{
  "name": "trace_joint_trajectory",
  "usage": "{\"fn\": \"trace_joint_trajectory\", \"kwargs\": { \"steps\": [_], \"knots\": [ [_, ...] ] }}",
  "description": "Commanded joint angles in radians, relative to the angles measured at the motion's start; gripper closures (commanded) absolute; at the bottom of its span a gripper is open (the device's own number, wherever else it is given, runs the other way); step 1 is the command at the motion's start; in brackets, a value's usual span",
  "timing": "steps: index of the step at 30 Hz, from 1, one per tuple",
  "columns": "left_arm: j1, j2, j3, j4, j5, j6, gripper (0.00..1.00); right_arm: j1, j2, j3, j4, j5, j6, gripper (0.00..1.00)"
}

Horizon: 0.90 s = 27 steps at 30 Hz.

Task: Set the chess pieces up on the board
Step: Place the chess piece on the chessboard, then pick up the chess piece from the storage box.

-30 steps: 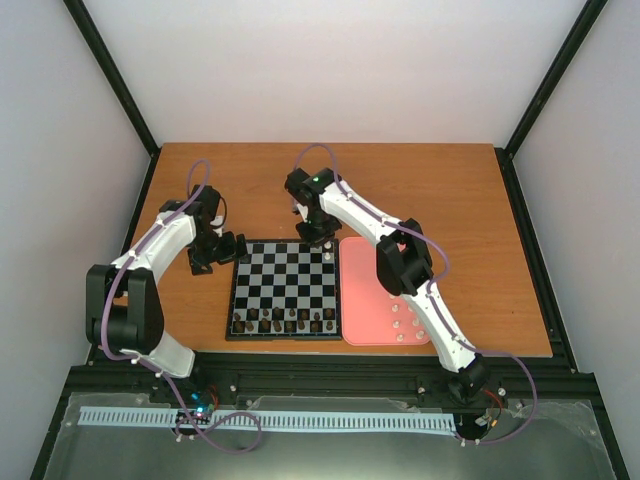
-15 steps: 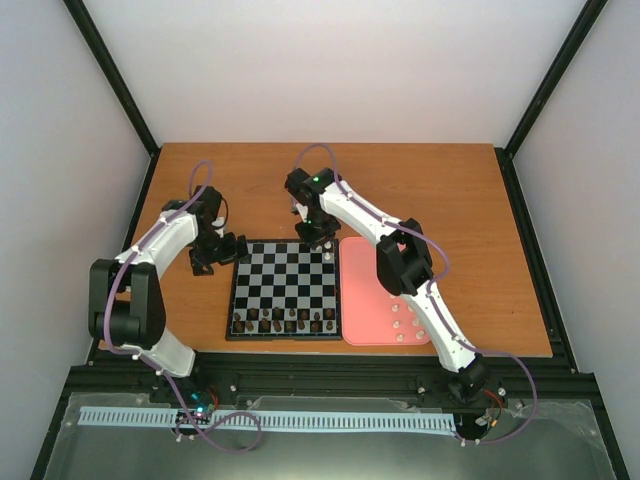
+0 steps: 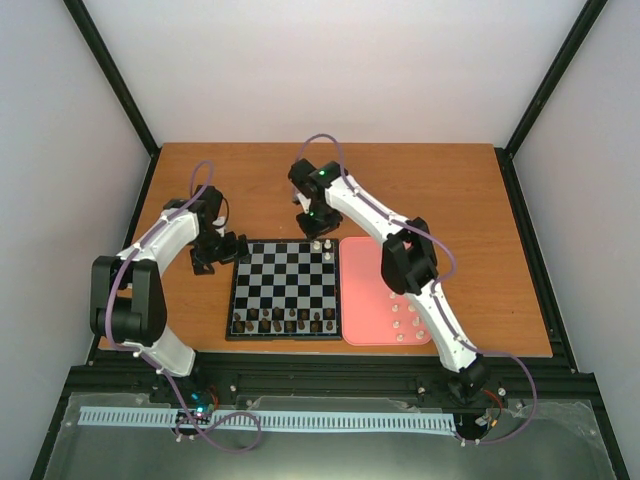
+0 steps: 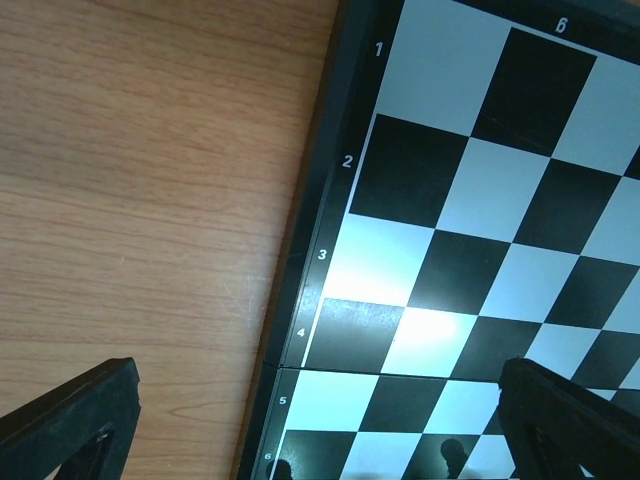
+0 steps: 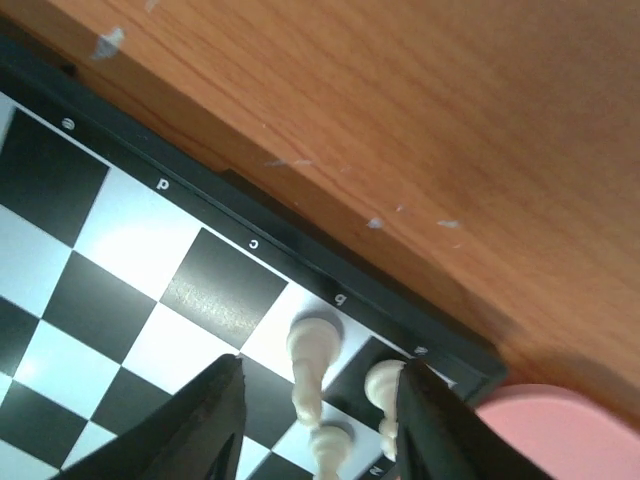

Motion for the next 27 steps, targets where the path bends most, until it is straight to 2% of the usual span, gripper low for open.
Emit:
{"fn": "trace_joint_trajectory", "kwargs": {
  "steps": [1,8,12,15,19,27],
  "knots": [
    [0.006,0.013,0.038,0.01,0.015,0.008,0.0,-0.021,-0.148,-0.001,0.069,0.056,0.0,0.55],
    [0.006,0.016,0.049,0.003,0.011,0.01,0.0,-0.139,-0.306,-0.146,0.129,0.077,0.039,0.46],
    [0.006,0.023,0.056,0.002,0.014,0.006,0.0,-0.236,-0.438,-0.388,0.154,0.114,0.058,0.45],
    [0.006,0.028,0.07,-0.001,0.018,0.006,0.0,-0.305,-0.54,-0.578,0.165,0.104,0.079,0.4],
    [0.006,0.032,0.085,-0.002,0.018,0.007,0.0,-0.348,-0.641,-0.784,0.163,0.108,0.073,0.4],
    [0.006,0.06,0.096,-0.005,0.024,0.012,0.0,-0.379,-0.671,-0.96,0.191,0.073,0.062,0.41]
  ]
}}
